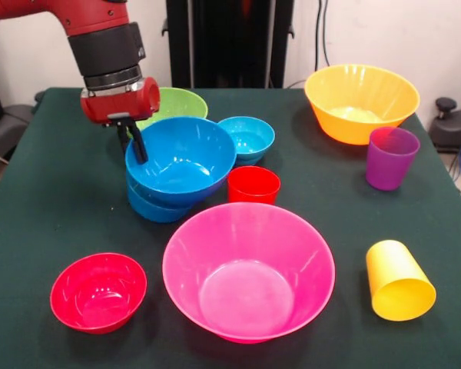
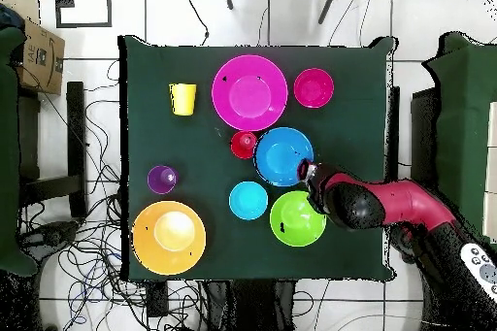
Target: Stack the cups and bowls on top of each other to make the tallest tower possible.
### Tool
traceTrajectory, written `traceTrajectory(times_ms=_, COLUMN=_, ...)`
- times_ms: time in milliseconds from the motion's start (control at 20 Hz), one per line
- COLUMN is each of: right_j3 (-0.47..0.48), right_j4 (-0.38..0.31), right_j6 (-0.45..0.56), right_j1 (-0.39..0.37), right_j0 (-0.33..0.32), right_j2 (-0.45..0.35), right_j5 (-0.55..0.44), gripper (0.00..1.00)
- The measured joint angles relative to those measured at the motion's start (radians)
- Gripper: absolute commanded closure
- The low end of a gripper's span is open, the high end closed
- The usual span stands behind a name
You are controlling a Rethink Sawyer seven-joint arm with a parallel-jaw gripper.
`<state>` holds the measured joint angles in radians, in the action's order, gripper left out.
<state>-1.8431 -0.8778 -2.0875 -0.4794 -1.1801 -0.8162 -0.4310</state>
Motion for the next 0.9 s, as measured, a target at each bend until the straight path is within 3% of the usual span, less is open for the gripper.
traceTrajectory(times_ms=500, right_j3=0.03, right_j4=0.0, right_j6=0.0, right_j1=0.007, right_j0=0.022, right_j2=0.0, right_j5=0.0, gripper=1.0)
traceTrajectory(times_ms=900, right_j3=0.03, right_j4=-0.002, right_j6=0.0, right_j1=-0.001, right_j0=0.112, right_j2=0.001, right_j5=-0.001, gripper=1.0)
